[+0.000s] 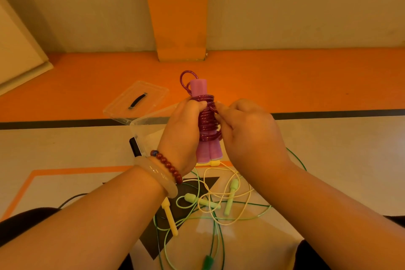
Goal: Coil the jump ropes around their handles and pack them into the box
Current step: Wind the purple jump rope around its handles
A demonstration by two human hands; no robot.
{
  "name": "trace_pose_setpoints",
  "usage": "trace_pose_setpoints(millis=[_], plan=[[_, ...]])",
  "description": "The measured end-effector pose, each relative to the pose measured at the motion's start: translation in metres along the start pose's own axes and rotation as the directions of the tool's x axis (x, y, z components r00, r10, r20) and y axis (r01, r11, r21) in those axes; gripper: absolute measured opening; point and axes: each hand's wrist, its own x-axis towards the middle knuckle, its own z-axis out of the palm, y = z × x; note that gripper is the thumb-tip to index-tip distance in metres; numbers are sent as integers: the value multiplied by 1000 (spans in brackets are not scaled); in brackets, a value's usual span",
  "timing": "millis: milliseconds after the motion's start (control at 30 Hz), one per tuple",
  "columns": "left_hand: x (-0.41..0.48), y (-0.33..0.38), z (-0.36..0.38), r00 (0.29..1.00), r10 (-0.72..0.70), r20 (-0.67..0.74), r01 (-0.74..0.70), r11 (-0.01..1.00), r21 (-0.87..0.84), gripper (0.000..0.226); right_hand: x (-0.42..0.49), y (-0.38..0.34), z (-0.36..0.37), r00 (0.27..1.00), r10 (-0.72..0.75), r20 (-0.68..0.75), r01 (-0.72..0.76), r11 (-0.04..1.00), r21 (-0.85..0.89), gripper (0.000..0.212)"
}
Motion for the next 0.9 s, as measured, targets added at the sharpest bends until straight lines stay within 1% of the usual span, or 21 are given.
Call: trace_pose_setpoints(millis=[100,167,200,233,267,333,367,433,500,533,667,700,767,833,900], plan=[[0,-1,0,1000,3,26,-2,1000,-22,16,0,-1,-1,997,-17,-76,16,1000,-9,25],[1,-2,-1,999,19,43,-20,1000,3,19,1,1,-4,997,23,-75,-20,999,39,23],[2,-3,-2,998,30,48,-31,999,18,27,2,0,-6,995,68,-71,-62,995,80,19],[2,-3,-2,998,36,48,-38,999,34,35,3,0,-8,990,136,-43,-128,982,140,15],[1,-2,-2,998,34,45,-36,998,42,39,3,-1,-10,977,212,4,-207,952,224,11],[0,-1,-1,999,20,34,-21,1000,21,39,5,-2,-12,931,344,125,-364,832,418,8],[0,-1,-1,1000,5,25,-6,1000,6,44,7,-2,-12,904,386,180,-422,753,505,7],[1,-1,-2,1000,-11,7,11,1000,-3,56,10,-4,-12,857,433,279,-506,609,611,4],[1,-2,-3,1000,-12,1,12,1000,11,57,11,-3,-12,820,445,361,-563,513,648,11],[0,-2,-3,1000,-15,6,15,1000,19,56,11,-4,-13,805,448,389,-584,484,651,13],[0,-2,-6,997,-10,70,6,998,64,58,13,1,-16,738,461,493,-671,430,604,12],[0,-3,-6,996,-6,84,1,998,66,57,14,2,-16,719,449,530,-692,402,599,11],[-1,-3,-5,995,-10,100,5,998,55,56,15,5,-17,681,409,607,-729,310,610,8],[-1,-3,-4,995,-9,102,3,998,59,50,16,7,-17,654,373,658,-753,239,613,6],[-1,-3,-5,994,-3,106,-6,997,77,40,16,8,-16,647,342,681,-758,198,621,8]])
